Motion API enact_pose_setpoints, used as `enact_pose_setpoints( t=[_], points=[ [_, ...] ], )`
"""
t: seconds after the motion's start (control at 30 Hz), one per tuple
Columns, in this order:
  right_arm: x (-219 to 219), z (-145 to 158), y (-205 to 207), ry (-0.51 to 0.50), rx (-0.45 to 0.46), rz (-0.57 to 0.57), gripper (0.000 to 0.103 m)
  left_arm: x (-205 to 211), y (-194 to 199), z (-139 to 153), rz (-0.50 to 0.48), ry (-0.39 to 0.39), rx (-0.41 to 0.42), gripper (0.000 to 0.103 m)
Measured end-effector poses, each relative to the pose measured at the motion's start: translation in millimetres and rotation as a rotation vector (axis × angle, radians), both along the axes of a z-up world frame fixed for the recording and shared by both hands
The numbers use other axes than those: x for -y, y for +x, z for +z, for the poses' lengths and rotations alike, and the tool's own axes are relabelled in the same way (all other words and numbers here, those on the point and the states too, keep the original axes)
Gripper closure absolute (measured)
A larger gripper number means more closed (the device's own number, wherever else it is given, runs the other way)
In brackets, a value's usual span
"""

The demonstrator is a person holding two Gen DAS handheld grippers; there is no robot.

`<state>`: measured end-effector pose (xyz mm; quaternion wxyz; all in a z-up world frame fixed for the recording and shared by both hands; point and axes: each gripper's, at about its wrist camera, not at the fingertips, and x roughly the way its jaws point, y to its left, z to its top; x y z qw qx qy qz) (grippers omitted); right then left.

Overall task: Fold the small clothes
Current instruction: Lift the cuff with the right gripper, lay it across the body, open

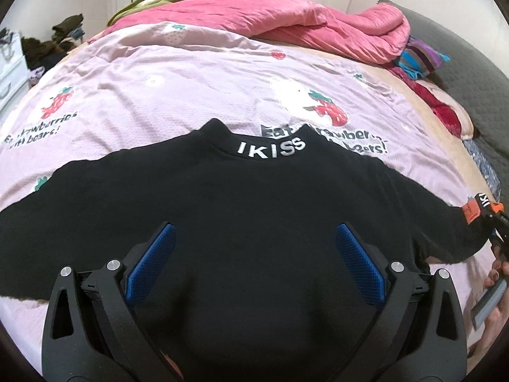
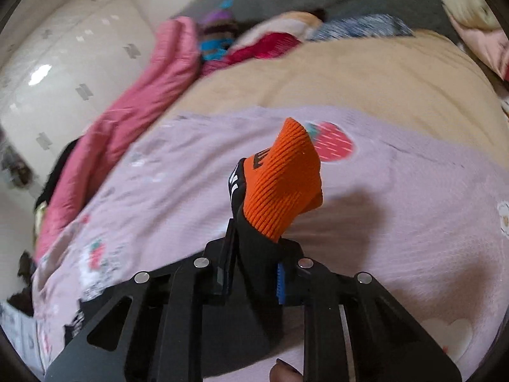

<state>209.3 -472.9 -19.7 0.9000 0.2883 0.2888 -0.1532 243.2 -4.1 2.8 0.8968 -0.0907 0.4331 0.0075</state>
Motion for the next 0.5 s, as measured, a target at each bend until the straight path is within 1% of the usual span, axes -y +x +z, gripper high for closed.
enact_pose_setpoints(
  t=[0.13,0.2,0.33,0.5],
  points=[
    [-33,17,0,-0.031,0.051,0.106,0.085,-10,-2,4,0.023,-0.022,-0.007,0.008],
    [-53,24,2,-0.056,0.063,0.167,0.085,-16,-4,6,0.035,-0.040,-0.007,0.008],
    [-84,32,3,-0.096,0.075,0.251,0.085,-21,-7,11,0.036,-0.067,-0.001,0.008],
    [-126,44,2,-0.182,0.110,0.367,0.085,-29,-10,14,0.043,-0.122,0.000,0.008]
  ],
)
